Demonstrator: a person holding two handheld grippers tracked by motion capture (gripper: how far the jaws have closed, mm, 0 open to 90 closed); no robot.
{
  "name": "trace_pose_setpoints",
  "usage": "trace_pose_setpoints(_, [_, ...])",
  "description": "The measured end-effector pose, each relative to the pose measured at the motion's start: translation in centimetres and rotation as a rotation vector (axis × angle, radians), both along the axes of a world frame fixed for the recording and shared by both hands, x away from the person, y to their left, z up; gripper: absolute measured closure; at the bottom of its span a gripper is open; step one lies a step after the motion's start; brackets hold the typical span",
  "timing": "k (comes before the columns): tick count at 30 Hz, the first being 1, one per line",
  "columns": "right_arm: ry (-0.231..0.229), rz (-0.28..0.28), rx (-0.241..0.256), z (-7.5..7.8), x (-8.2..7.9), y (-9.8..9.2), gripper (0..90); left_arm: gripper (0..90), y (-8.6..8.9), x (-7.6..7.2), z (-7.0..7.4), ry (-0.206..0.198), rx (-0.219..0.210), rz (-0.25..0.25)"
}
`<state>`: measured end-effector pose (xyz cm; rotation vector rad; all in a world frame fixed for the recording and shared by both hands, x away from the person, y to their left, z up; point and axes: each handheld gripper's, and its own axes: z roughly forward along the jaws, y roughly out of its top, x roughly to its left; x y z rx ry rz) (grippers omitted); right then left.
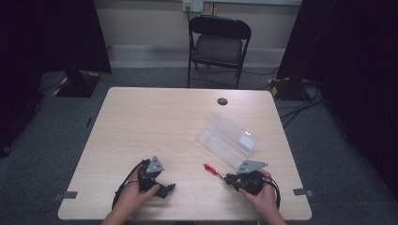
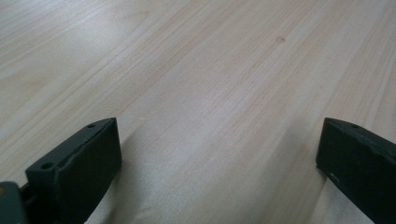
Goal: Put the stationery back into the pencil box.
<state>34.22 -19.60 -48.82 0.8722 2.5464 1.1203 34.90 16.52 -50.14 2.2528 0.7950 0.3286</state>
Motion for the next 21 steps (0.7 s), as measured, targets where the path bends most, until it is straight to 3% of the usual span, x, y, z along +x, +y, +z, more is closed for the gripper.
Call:
trace_pose_setpoints(6, [0.017,0.006,0.012,-0.4,0.6,0.8,79.6,0.0,0.0,0.0,0.0,0.000,0.000,0.000])
trace_pose_setpoints(9, [0.031,0.000,0.037,-0.5,0.7,0.6,73.6,0.0,0.0,0.0,0.0,0.000,0.000,0.000])
trace_pose_setpoints(21, [0.026,-0.015,0.027,-0.5,-0.2,-0.7,69.2,0.0,0.0,0.0,-0.1,-0.002,-0.013,-0.002])
